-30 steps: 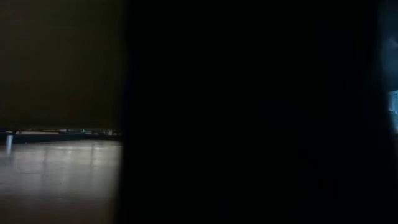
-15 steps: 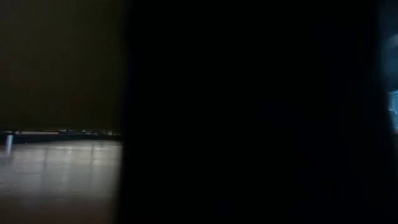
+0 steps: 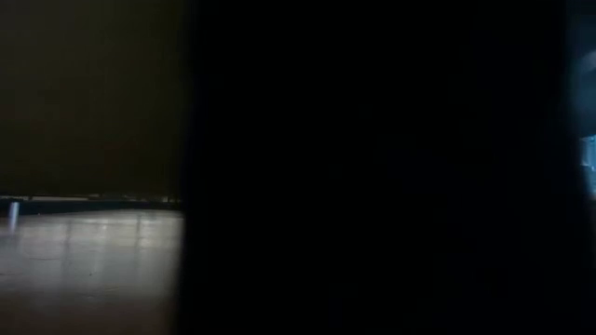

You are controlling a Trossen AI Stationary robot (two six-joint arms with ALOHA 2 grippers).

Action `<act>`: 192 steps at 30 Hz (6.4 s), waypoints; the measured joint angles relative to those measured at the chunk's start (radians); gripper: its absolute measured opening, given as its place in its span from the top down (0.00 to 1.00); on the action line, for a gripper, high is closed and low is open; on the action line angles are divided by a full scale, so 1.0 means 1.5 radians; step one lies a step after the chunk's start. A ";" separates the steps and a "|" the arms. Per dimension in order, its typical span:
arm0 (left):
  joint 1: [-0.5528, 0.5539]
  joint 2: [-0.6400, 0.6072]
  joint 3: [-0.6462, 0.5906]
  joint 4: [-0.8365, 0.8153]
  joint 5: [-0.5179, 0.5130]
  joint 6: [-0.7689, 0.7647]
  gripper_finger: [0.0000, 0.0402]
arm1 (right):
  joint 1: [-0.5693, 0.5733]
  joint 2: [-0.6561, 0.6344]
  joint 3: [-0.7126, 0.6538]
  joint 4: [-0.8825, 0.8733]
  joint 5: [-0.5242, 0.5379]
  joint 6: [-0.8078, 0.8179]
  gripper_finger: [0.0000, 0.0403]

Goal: Pick and place cans onto a shelf
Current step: Put the canned pineapple rings on the shelf

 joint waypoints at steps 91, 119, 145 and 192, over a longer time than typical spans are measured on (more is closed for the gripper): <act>0.238 0.000 0.000 0.035 0.006 0.083 1.00 | -0.226 -0.019 -0.573 0.433 -0.179 -0.376 0.99; 0.237 0.000 0.000 -0.001 0.057 0.110 1.00 | -0.131 0.359 -0.204 0.411 -0.157 -1.044 0.99; 0.238 0.000 0.000 -0.001 0.133 0.113 1.00 | -0.115 0.400 -0.021 0.281 -0.141 -0.983 0.84; 0.226 0.009 -0.364 0.448 0.314 0.489 0.85 | -0.113 -0.025 0.173 -0.001 -0.131 -0.528 0.97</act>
